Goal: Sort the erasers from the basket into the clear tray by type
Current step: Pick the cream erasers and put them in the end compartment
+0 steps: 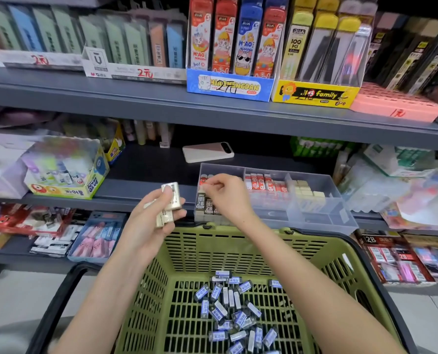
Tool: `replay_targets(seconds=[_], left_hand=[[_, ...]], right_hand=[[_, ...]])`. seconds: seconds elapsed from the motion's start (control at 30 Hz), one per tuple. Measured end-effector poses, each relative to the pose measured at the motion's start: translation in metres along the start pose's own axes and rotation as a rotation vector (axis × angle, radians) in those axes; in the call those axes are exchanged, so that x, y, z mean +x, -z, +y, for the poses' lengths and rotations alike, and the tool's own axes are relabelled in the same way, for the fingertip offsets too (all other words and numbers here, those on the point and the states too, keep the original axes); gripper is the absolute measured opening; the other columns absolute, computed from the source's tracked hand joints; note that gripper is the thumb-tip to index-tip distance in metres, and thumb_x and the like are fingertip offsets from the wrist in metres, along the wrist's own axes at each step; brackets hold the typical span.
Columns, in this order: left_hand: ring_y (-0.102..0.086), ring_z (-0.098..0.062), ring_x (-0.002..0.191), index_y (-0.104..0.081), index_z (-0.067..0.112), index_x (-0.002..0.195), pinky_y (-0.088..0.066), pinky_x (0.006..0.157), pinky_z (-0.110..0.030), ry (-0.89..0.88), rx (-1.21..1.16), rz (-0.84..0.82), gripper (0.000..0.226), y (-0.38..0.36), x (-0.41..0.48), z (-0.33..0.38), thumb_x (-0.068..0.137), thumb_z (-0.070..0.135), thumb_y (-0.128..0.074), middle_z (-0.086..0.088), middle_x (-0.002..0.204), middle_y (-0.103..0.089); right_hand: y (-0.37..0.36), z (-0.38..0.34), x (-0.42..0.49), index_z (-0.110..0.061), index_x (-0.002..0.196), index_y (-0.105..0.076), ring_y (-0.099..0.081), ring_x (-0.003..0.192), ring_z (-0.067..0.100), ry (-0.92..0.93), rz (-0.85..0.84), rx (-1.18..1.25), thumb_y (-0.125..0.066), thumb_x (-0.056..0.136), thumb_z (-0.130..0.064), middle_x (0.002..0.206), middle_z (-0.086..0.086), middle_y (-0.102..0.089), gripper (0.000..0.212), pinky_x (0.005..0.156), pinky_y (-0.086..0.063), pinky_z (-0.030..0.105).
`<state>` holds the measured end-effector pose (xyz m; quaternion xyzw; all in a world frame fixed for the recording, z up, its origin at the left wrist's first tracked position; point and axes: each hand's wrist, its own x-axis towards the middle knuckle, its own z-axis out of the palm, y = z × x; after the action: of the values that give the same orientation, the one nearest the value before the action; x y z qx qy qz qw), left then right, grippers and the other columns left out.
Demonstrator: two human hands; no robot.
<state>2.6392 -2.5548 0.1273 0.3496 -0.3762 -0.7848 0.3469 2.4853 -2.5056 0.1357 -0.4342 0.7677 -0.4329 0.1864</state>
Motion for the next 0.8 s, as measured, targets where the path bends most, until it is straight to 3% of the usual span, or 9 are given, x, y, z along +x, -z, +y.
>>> replay_targets(seconds=[0.1,0.2,0.33,0.43,0.57,0.63,0.7,0.8], left_hand=[[-0.064,-0.011,0.056,-0.061,0.011,0.1,-0.031,0.032,-0.013,-0.04,0.101,-0.07,0.038,-0.01,-0.007,0.001,0.073,0.038,-0.064,-0.003,0.075,-0.072],[-0.061,-0.012,0.054,-0.061,0.012,0.091,-0.03,0.033,-0.015,-0.047,0.202,-0.185,0.034,-0.027,-0.015,-0.001,0.075,0.042,-0.064,-0.003,0.073,-0.068],[-0.056,-0.011,0.044,-0.058,0.009,0.091,-0.027,0.03,-0.015,0.01,0.325,-0.349,0.039,-0.056,-0.024,-0.006,0.073,0.043,-0.064,-0.003,0.064,-0.065],[-0.057,-0.013,0.044,-0.056,0.008,0.092,-0.027,0.03,-0.016,0.032,0.47,-0.421,0.041,-0.081,-0.028,-0.018,0.072,0.042,-0.066,-0.001,0.063,-0.067],[-0.063,-0.015,0.054,-0.058,0.008,0.102,-0.032,0.034,-0.017,0.069,0.519,-0.446,0.048,-0.117,-0.028,-0.04,0.071,0.043,-0.069,-0.003,0.074,-0.072],[-0.064,-0.015,0.058,-0.059,0.009,0.106,-0.037,0.037,-0.017,0.105,0.461,-0.444,0.046,-0.132,-0.027,-0.046,0.074,0.04,-0.067,-0.005,0.077,-0.072],[-0.066,-0.015,0.062,-0.058,0.011,0.109,-0.044,0.042,-0.018,0.147,0.37,-0.424,0.045,-0.142,-0.024,-0.05,0.074,0.037,-0.067,-0.006,0.076,-0.071],[-0.072,-0.023,0.074,-0.056,0.006,0.114,-0.056,0.055,-0.025,0.232,0.229,-0.365,0.043,-0.15,-0.017,-0.053,0.078,0.024,-0.069,-0.014,0.085,-0.074]], right_hand=[[0.015,-0.012,-0.019,-0.024,0.074,-0.066,-0.048,0.056,-0.003,0.027,-0.086,0.252,-0.057,0.091,-0.031,0.059,-0.017,-0.057,0.02,0.056,-0.038,0.015],[0.031,-0.014,-0.042,-0.035,0.081,-0.064,-0.05,0.057,-0.005,0.061,-0.238,0.332,-0.061,0.089,-0.033,0.065,-0.019,-0.06,0.008,0.051,-0.037,0.009],[0.065,-0.001,-0.063,-0.023,0.092,-0.065,-0.052,0.066,0.012,0.016,-0.289,0.435,-0.066,0.087,-0.021,0.082,0.004,-0.057,0.006,0.048,-0.041,0.021],[0.097,0.012,-0.071,-0.02,0.097,-0.064,-0.056,0.071,0.014,-0.024,-0.299,0.438,-0.069,0.082,-0.009,0.086,0.003,-0.062,0.02,0.053,-0.045,0.024],[0.14,0.03,-0.073,-0.022,0.09,-0.067,-0.059,0.069,0.013,-0.072,-0.286,0.309,-0.075,0.076,-0.008,0.078,-0.001,-0.066,0.021,0.057,-0.049,0.023],[0.163,0.045,-0.065,-0.015,0.088,-0.067,-0.058,0.06,0.007,-0.114,-0.144,0.307,-0.077,0.073,-0.004,0.074,0.001,-0.066,0.02,0.053,-0.047,0.019],[0.186,0.067,-0.049,-0.013,0.083,-0.064,-0.056,0.052,0.004,-0.156,0.134,0.315,-0.075,0.072,0.001,0.071,0.003,-0.063,0.021,0.048,-0.044,0.016],[0.209,0.101,-0.018,-0.011,0.086,-0.065,-0.064,0.072,0.012,-0.15,0.396,0.104,-0.072,0.076,-0.003,0.078,0.005,-0.066,0.015,0.061,-0.048,0.021]])
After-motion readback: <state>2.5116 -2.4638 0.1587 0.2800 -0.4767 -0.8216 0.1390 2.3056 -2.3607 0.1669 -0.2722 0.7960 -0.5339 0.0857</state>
